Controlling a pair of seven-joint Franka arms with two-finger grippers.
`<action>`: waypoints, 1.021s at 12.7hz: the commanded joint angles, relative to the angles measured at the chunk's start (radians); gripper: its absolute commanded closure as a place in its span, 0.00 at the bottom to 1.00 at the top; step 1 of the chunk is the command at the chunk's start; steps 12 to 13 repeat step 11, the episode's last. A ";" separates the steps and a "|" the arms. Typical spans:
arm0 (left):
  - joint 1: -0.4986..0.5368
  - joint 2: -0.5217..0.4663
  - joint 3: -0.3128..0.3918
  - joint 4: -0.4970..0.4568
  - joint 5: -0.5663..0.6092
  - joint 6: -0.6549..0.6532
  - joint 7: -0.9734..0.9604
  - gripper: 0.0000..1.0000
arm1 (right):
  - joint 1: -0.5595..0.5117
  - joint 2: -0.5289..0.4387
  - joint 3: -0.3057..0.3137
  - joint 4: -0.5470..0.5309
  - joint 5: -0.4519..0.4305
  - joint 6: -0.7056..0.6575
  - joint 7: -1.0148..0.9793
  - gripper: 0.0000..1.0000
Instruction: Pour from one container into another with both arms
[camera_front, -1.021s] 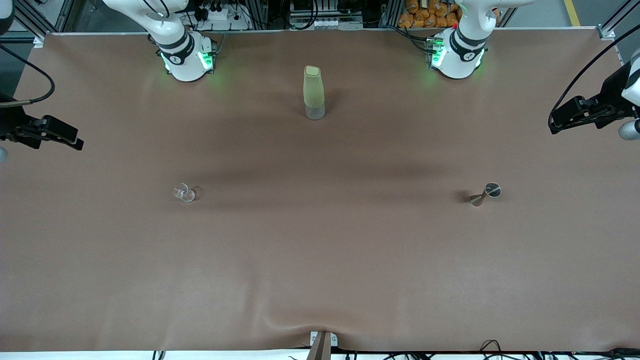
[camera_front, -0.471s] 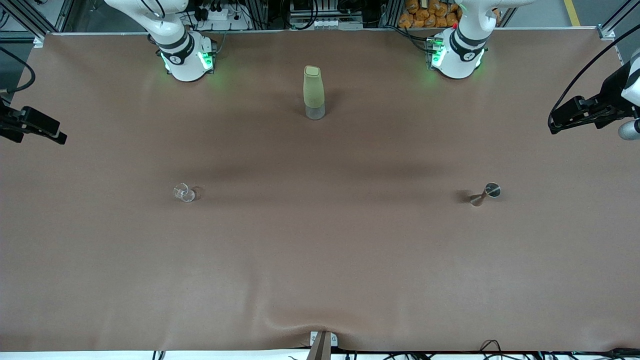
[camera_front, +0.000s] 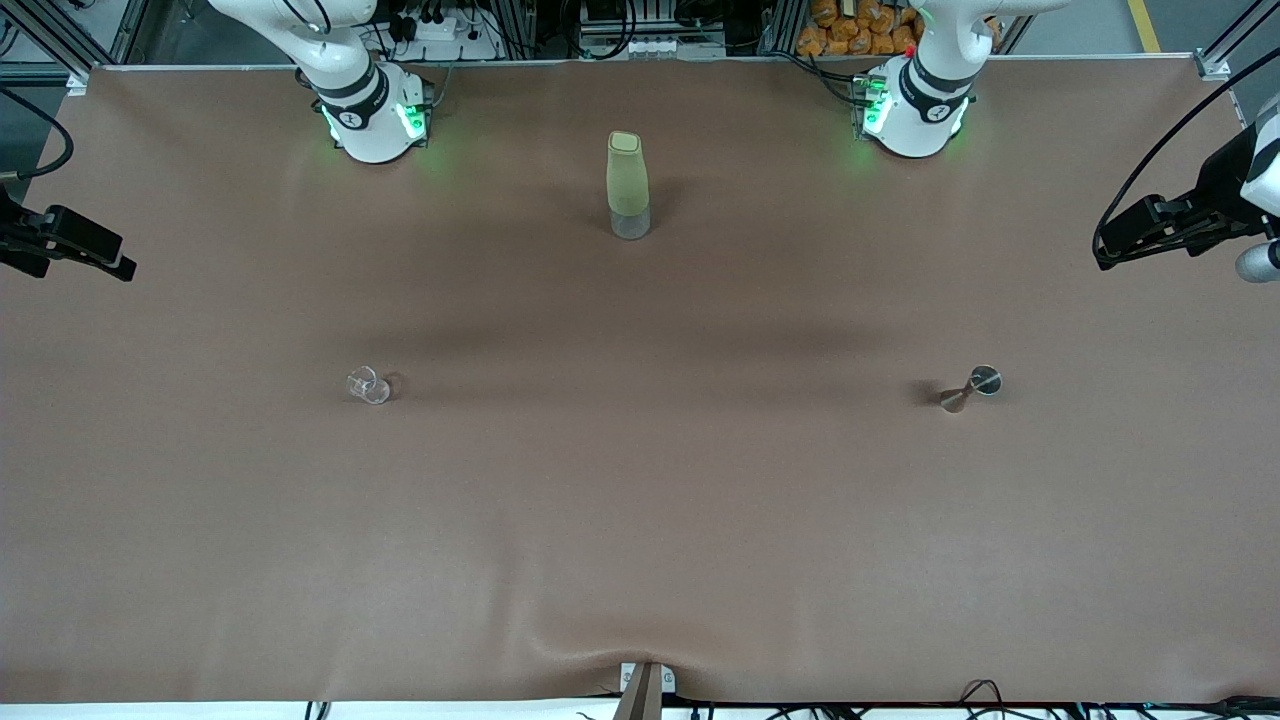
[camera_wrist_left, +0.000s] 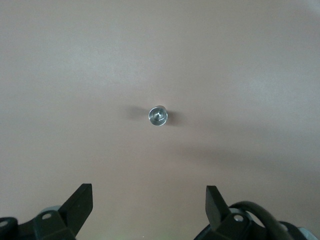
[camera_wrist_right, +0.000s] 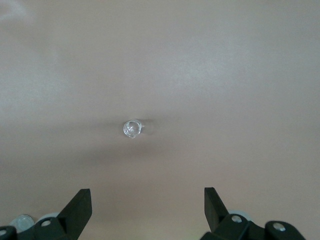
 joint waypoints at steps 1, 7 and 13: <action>-0.008 0.008 0.001 0.039 0.007 -0.024 -0.012 0.00 | 0.034 -0.022 -0.045 -0.019 -0.018 -0.001 -0.013 0.00; -0.007 0.010 0.003 0.061 0.009 -0.054 -0.012 0.00 | 0.041 -0.019 -0.060 -0.019 -0.011 -0.001 -0.016 0.00; -0.008 0.010 0.003 0.061 0.009 -0.061 -0.012 0.00 | 0.048 -0.017 -0.060 -0.019 -0.011 -0.001 -0.014 0.00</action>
